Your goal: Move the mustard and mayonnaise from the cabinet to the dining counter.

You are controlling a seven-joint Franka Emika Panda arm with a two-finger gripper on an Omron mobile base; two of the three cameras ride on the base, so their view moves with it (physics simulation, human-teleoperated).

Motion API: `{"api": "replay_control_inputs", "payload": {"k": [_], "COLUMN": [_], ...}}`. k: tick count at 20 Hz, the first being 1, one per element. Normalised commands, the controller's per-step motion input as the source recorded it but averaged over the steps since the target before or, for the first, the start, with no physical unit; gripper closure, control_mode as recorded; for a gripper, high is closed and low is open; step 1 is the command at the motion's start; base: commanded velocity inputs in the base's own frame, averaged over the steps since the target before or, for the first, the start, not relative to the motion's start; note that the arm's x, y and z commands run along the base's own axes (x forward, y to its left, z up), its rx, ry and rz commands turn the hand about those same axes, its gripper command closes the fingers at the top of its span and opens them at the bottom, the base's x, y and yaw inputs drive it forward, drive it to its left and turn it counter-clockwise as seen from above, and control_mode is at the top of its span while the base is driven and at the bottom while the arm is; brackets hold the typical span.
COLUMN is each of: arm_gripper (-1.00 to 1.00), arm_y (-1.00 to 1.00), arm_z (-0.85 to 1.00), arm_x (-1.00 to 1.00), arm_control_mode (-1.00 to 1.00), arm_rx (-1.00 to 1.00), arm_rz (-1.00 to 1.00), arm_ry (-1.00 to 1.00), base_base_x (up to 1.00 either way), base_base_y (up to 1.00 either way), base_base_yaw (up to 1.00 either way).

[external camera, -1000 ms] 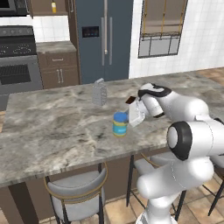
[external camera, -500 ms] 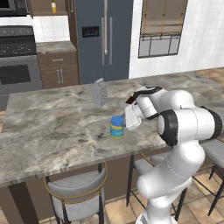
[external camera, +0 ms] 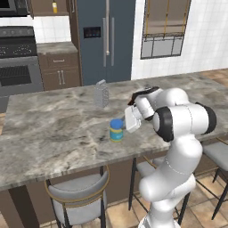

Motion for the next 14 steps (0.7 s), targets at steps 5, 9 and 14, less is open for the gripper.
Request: {"api": "replay_control_inputs", "payload": {"k": [5,9,14], "arm_gripper": [1.00,1.00,-1.00], "arm_y": [0.01,0.01,0.00], "arm_z": [-0.13,-0.13,-0.11], "arm_x": [0.13,0.01,-0.01], "arm_control_mode": [-1.00,-1.00,-1.00], "arm_rx": [-0.05,-0.07,-0.08], "arm_rz": [0.02,0.01,0.00], "arm_ry": [-0.06,-0.08,-0.09], "base_base_x": [0.00,0.00,0.00], "base_base_y": [0.00,0.00,0.00], "base_base_yaw": [0.00,0.00,0.00]}}
